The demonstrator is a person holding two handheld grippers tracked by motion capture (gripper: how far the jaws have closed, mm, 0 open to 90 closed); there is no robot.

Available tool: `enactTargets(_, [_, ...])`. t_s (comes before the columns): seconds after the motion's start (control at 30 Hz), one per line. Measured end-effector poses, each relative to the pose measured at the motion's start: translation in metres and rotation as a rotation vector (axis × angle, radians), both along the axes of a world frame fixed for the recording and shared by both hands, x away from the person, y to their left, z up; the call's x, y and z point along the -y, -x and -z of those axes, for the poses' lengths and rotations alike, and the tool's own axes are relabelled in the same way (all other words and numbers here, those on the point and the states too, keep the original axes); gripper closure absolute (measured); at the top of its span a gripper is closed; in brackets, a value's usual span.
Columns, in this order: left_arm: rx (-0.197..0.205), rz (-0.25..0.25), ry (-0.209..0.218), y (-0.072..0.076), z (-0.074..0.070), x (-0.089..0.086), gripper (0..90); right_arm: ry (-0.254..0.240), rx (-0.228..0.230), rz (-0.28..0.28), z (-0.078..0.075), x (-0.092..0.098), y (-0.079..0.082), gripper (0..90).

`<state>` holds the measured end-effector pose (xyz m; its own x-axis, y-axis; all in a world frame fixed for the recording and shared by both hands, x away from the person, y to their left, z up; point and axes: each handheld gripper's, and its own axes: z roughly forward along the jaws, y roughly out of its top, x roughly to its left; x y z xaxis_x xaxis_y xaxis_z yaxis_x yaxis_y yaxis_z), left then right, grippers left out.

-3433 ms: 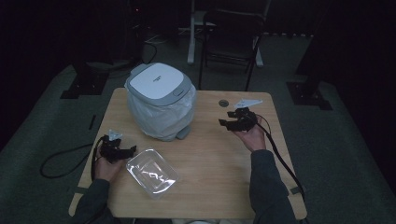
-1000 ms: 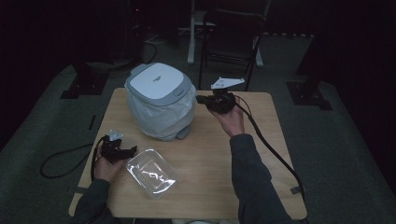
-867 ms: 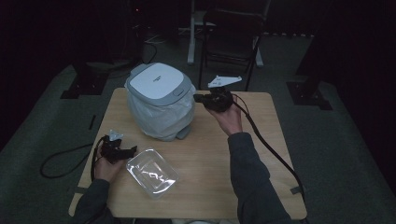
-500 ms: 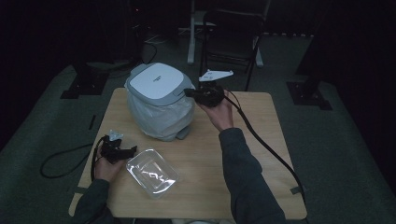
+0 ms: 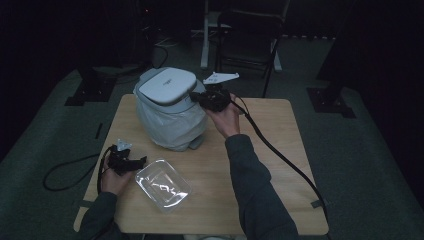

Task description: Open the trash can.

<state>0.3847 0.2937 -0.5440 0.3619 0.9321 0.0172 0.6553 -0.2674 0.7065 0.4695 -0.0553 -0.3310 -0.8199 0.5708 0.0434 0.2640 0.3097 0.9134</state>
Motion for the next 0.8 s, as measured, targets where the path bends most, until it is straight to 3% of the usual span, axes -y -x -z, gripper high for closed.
enactTargets(0.17, [0.0,0.0,0.0,0.0,0.0,0.0,15.6,0.011,0.011,-0.012,-0.001,0.0,0.002,88.7])
enactTargets(0.37, [0.0,0.0,0.001,0.0,0.0,0.0,15.6,0.014,0.032,0.016,0.002,0.006,0.006,63.0])
enactTargets(0.53, [0.001,-0.001,0.001,0.0,0.0,0.0,15.6,-0.009,0.041,0.069,0.008,0.026,0.008,50.1])
enactTargets(0.8, [0.0,-0.001,0.0,0.0,0.0,0.0,15.6,0.034,0.03,0.13,0.027,0.056,0.011,44.6])
